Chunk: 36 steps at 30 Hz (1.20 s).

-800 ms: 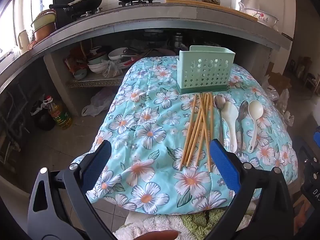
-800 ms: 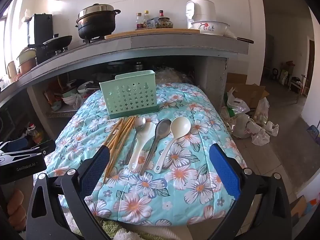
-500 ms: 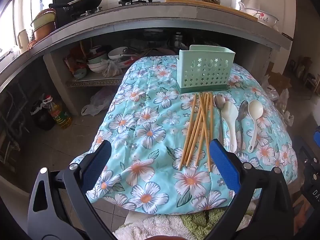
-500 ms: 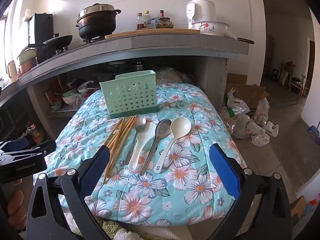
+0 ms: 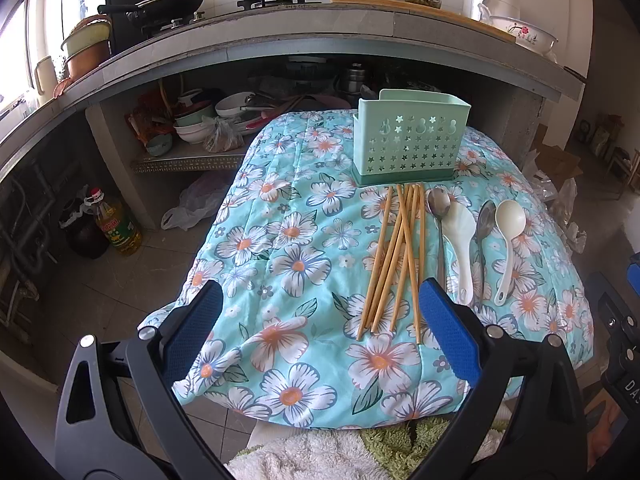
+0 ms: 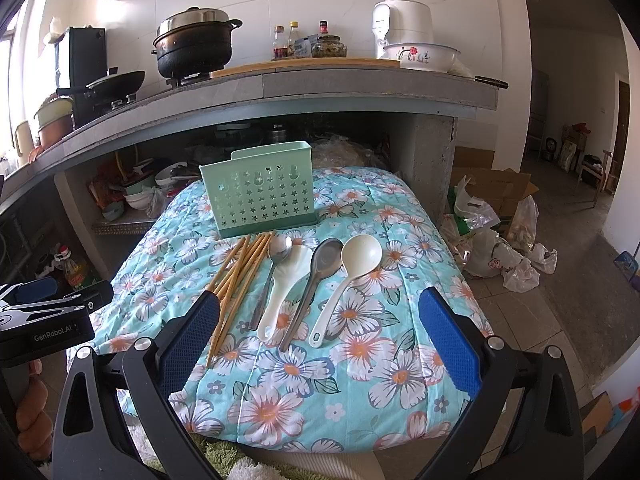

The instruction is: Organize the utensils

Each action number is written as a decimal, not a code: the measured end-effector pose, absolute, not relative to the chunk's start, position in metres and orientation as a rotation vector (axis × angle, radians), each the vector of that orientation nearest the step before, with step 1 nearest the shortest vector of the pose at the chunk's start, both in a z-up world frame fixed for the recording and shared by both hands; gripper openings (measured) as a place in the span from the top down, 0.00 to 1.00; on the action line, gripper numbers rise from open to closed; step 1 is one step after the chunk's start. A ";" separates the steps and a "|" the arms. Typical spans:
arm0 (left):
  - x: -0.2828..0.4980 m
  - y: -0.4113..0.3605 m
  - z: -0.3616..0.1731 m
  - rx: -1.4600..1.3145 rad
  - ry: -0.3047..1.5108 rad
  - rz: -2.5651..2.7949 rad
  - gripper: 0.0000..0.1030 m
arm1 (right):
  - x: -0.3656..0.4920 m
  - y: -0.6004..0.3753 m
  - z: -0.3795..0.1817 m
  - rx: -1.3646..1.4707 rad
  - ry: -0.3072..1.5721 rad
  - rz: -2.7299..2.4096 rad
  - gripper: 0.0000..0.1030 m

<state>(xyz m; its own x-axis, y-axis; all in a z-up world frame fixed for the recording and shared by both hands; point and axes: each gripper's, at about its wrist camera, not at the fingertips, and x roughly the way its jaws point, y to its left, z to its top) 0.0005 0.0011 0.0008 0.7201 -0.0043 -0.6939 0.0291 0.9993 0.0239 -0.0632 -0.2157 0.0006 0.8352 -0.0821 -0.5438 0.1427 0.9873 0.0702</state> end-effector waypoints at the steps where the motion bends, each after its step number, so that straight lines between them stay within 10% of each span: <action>1: 0.001 0.001 0.001 0.034 0.767 -0.018 0.08 | -0.063 -0.216 0.001 0.109 0.570 -0.119 0.06; 36: 0.003 0.001 -0.002 0.028 0.774 -0.021 0.08 | -0.063 -0.216 0.001 0.111 0.573 -0.119 0.06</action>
<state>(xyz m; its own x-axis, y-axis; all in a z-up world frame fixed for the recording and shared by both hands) 0.0027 0.0015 -0.0016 0.7149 -0.0084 -0.6992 0.0290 0.9994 0.0176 -0.0634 -0.2158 0.0013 0.8340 -0.0808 -0.5459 0.1426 0.9872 0.0718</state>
